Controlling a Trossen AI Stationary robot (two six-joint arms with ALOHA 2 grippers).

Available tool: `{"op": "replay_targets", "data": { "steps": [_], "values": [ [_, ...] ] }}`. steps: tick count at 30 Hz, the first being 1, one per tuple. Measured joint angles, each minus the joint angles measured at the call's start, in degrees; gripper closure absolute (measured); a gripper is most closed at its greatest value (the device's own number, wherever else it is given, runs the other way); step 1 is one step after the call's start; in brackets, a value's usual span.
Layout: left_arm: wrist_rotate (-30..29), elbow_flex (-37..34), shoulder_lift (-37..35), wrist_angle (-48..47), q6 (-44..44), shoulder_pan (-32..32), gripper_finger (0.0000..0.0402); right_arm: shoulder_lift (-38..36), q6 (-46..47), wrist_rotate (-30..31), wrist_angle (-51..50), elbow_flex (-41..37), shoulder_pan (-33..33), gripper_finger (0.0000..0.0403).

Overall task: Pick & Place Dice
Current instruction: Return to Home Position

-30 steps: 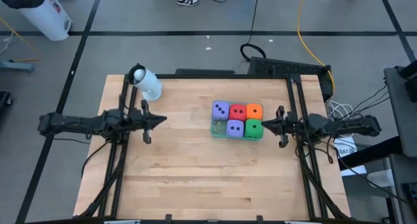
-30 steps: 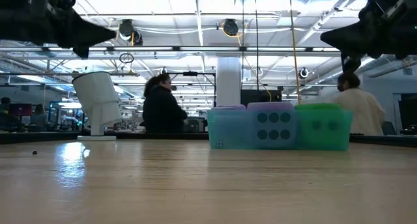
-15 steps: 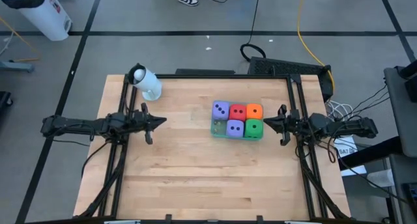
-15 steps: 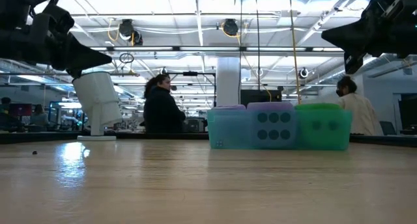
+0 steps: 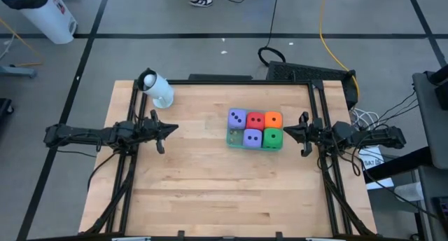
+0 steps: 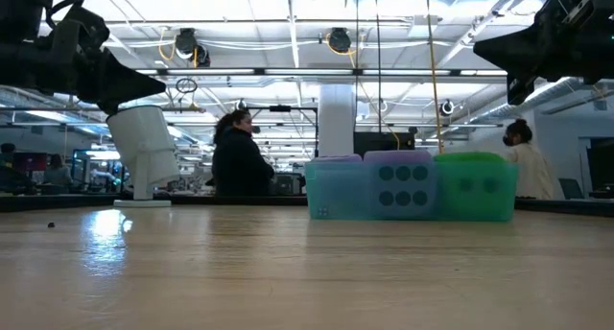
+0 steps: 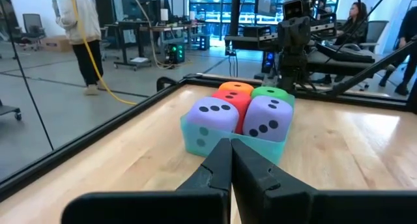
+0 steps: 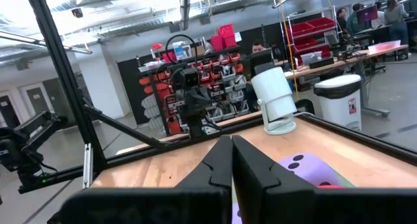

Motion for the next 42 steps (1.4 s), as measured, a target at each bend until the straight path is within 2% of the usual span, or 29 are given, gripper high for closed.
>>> {"op": "replay_targets", "data": {
  "steps": [42],
  "values": [
    [0.1,0.1,0.0,0.0,1.3,0.0,0.0394,0.0,0.0,0.0,0.0,0.0,0.0,0.0403]
  ]
}}
